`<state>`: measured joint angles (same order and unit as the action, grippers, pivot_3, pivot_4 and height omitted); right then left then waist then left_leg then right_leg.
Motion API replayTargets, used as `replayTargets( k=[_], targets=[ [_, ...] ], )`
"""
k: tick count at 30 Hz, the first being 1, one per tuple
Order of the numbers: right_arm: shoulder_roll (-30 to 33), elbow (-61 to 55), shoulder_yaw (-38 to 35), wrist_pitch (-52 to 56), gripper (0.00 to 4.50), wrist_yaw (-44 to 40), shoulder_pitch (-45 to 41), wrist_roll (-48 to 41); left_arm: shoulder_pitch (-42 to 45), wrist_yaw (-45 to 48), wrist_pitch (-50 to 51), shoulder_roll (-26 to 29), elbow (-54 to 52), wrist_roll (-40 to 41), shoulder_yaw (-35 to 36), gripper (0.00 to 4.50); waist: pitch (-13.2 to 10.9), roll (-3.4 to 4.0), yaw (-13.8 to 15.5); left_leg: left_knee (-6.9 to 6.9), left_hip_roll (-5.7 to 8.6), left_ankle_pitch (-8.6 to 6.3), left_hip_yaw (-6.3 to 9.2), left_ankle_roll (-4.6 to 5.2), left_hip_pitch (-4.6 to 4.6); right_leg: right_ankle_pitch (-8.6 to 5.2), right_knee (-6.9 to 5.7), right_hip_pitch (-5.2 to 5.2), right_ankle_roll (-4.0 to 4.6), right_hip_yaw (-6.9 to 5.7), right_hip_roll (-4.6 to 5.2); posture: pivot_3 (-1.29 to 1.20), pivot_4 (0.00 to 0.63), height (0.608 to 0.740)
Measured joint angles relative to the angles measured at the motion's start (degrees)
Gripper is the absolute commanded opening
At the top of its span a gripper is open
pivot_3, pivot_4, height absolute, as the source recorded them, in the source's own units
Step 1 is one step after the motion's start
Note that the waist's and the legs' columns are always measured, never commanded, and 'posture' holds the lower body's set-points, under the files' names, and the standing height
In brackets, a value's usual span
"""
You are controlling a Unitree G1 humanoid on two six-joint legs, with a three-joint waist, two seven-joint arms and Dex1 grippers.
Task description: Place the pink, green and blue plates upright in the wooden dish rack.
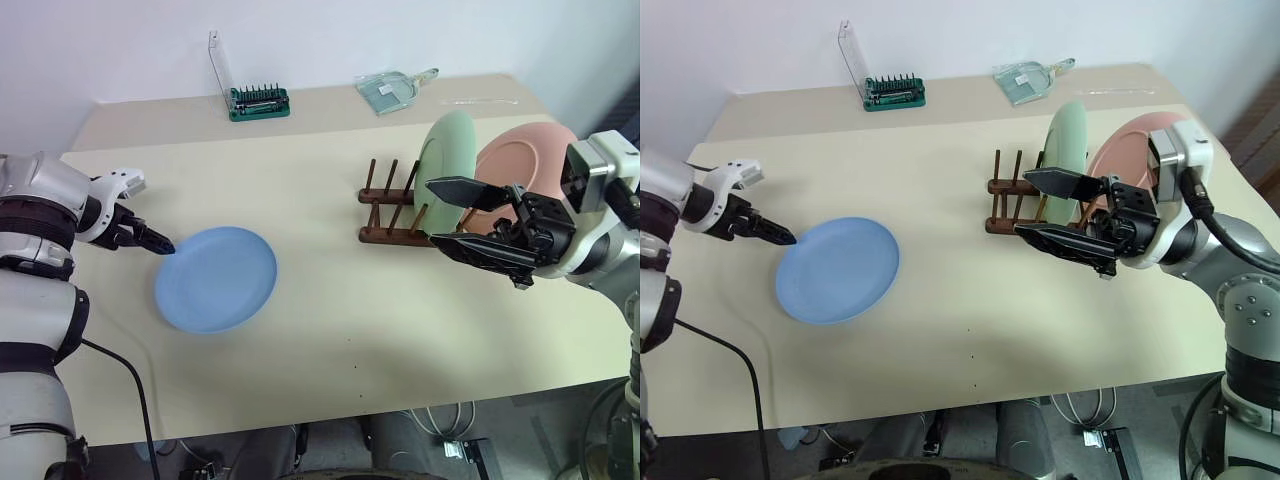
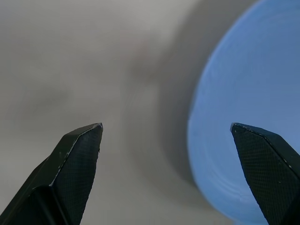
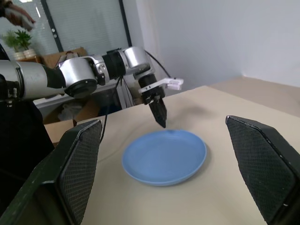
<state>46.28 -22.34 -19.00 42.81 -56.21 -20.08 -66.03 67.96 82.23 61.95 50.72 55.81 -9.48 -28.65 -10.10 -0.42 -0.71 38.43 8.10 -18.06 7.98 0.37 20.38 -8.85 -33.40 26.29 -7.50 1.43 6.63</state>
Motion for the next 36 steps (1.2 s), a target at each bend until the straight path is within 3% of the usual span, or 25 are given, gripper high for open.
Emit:
replayTargets(
  k=[9, 11, 14, 19, 24, 27, 31, 36],
  targets=[
    [-0.1, -1.1, -0.6, 0.0, 4.29, 1.6, 1.6, 0.0, -4.3, 1.3, 5.7, -2.0, -5.2, 1.2, -0.8, 4.5, 0.0, -0.02, 0.1, 0.09, 0.0, -0.01, 0.01, 0.01, 0.02, 0.0, -0.01, 0.0, 0.0, 0.0, 0.02, 0.0, 0.15, 0.74],
    [-0.1, -1.2, -0.8, 0.0, 4.34, 1.9, 1.6, -0.1, -4.4, 0.8, 6.7, -2.3, -6.3, 1.5, -0.8, 3.99, 0.0, -0.02, 0.1, 0.13, 0.0, -0.01, 0.01, 0.02, 0.02, 0.0, -0.03, -0.01, 0.0, 0.01, 0.02, 0.0, 0.15, 0.74],
    [-0.1, -1.8, -1.2, 0.0, 4.34, 2.4, 2.0, -0.1, -5.1, -0.6, 8.6, -2.6, -7.9, 2.5, -0.8, 2.75, 0.0, -0.02, 0.1, 0.15, 0.0, -0.03, 0.01, 0.03, 0.03, 0.0, -0.04, -0.01, 0.0, 0.0, 0.02, 0.0, 0.15, 0.74],
    [-0.1, -2.3, -2.0, 0.0, 4.34, 3.0, 2.2, -0.1, -5.8, -2.1, 11.4, -2.8, -9.4, 4.6, -0.7, 0.16, 0.0, -0.02, 0.1, 0.34, 0.0, -0.07, 0.01, 0.09, 0.08, 0.0, -0.1, -0.02, 0.0, 0.0, 0.01, 0.0, 0.15, 0.74],
    [-0.1, -2.3, -2.0, -0.6, 4.34, 3.0, 2.2, 0.3, -6.2, -3.8, 11.7, -2.4, -11.0, 6.7, 1.1, 0.07, 0.1, 0.05, 0.3, 0.45, 0.03, -0.09, 0.02, 0.12, 0.03, 0.0, -0.12, -0.15, -0.01, -0.01, 0.05, 0.0, 0.15, 0.74],
    [-0.1, -2.3, -1.6, -1.4, 4.34, 3.0, 2.1, 1.6, -6.2, -6.5, 12.5, -3.2, -10.8, 9.2, 5.7, 0.07, 0.1, 0.04, 0.4, 0.48, 0.04, -0.1, 0.03, 0.13, 0.06, 0.0, -0.13, -0.13, -0.02, -0.01, 0.05, 0.0, 0.15, 0.74],
    [0.0, -3.2, 0.3, -3.0, 4.34, 2.8, 2.0, 5.1, -2.3, -14.6, 11.8, -5.9, -6.8, 12.6, 15.8, 0.07, 0.0, -0.08, 0.4, 0.55, 0.05, -0.1, 0.06, 0.12, 0.11, 0.01, -0.15, -0.09, -0.03, -0.04, 0.05, 0.0, 0.15, 0.74],
    [0.1, -4.4, 11.1, -14.1, 4.34, 3.4, -6.3, 23.6, 7.5, -33.6, 4.8, -12.0, -6.0, 19.4, 38.0, 0.07, 0.0, -0.1, 0.2, 0.59, 0.05, -0.11, 0.03, 0.03, 0.13, 0.01, -0.18, 0.0, -0.05, -0.04, 0.07, 0.0, 0.15, 0.74]
  ],
)
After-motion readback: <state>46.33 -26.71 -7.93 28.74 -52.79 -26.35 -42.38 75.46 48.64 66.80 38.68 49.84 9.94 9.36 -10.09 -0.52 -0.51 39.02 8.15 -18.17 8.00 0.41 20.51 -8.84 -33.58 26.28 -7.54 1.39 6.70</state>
